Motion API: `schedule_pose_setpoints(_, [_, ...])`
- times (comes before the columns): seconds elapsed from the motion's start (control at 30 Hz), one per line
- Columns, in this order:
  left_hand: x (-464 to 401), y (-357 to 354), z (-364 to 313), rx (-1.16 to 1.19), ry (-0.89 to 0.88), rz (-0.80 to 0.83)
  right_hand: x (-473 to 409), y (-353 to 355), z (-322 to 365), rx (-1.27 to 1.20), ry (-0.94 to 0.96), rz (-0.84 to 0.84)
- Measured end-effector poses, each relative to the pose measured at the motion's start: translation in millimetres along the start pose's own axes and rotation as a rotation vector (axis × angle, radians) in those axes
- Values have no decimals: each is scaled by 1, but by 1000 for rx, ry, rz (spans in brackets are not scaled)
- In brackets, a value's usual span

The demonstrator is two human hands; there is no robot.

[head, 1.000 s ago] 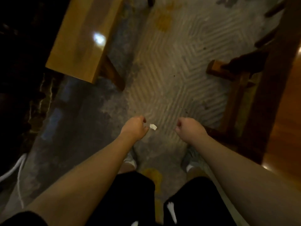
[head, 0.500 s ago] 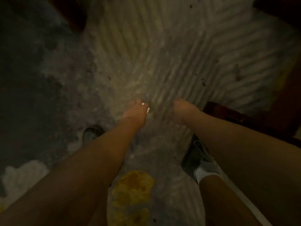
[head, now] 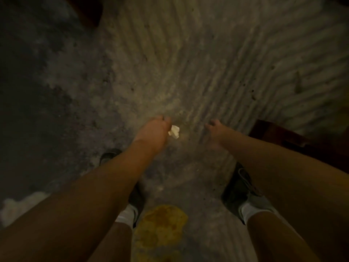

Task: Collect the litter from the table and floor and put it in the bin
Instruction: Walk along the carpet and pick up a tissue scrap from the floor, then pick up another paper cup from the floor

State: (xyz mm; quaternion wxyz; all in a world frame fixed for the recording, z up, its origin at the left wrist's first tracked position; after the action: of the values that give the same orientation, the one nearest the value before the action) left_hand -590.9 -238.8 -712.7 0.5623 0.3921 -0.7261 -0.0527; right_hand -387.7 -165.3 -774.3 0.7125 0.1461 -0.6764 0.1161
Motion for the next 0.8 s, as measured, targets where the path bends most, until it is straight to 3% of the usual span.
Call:
schedule_pose_setpoints(0.1, [44, 53, -4, 133, -8, -73, 47, 26, 17, -23, 3, 77])
schedule_pose_setpoints(0.37, [166, 241, -19, 233, -13, -216, 260, 124, 91, -101, 92, -285])
schedule_pose_setpoints(0.53, [242, 396, -50, 232, -34, -310, 428, 216, 124, -175, 110, -517])
schedule_pose_setpoints(0.8, [310, 587, -127, 245, -84, -388, 626, 320, 104, -481, 191, -879])
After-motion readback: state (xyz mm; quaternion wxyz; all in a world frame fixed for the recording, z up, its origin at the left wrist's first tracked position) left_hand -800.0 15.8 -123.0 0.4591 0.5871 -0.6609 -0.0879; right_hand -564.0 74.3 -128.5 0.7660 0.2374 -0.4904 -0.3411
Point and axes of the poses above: each hand's wrist, its own x-axis away from the middle knuckle, its own y-axis out of the back of the hand, z = x × y, the point moved 4 cm from there along -x, towards the middle knuckle, and after that the axes turned 6 degrees about z, right-handed, at the moved point
